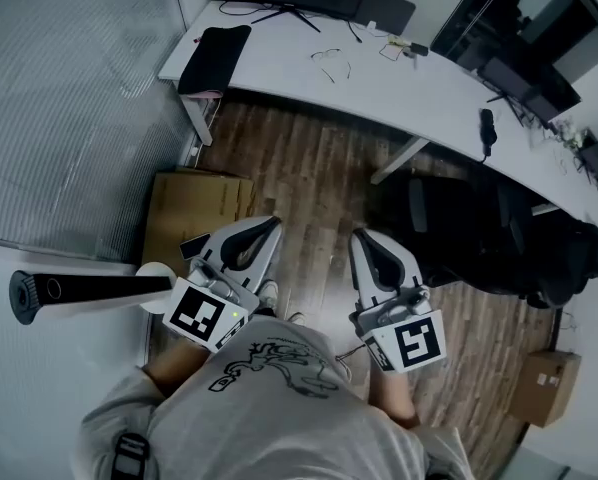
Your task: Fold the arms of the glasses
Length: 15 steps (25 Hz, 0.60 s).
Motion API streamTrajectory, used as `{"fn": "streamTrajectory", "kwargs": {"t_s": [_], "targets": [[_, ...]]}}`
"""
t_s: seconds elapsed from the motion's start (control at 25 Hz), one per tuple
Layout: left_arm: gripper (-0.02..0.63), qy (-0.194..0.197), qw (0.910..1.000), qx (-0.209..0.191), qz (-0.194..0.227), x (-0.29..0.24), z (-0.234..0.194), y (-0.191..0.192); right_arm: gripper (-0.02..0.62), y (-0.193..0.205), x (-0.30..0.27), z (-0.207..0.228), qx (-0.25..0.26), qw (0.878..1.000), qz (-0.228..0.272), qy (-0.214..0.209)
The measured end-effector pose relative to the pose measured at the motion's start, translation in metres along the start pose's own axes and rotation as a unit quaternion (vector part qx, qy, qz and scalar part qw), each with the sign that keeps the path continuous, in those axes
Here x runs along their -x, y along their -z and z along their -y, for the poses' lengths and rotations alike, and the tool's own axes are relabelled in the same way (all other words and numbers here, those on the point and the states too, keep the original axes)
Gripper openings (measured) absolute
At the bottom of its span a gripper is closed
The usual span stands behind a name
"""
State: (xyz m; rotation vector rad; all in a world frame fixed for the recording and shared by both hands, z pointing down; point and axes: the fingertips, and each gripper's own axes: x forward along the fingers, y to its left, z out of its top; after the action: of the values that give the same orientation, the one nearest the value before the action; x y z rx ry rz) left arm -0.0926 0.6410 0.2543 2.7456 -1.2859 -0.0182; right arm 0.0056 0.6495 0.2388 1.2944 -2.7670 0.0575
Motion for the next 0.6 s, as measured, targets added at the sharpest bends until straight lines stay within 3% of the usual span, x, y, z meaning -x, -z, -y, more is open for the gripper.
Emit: {"fn": "streamTrajectory", "kwargs": {"t_s": [0.24, 0.6], "targets": [[0.021, 0.005, 1.0000, 0.003, 0.002, 0.012, -0.042, 0.004, 0.009, 0.009, -0.032, -0.016, -0.008, 1.000, -0.007, 0.012], [0.021, 0.006, 0.9997, 0.019, -0.016, 0.004, -0.072, 0.016, 0.009, 0.015, -0.067, -0.011, -0.008, 1.000, -0.015, 0.012]]}}
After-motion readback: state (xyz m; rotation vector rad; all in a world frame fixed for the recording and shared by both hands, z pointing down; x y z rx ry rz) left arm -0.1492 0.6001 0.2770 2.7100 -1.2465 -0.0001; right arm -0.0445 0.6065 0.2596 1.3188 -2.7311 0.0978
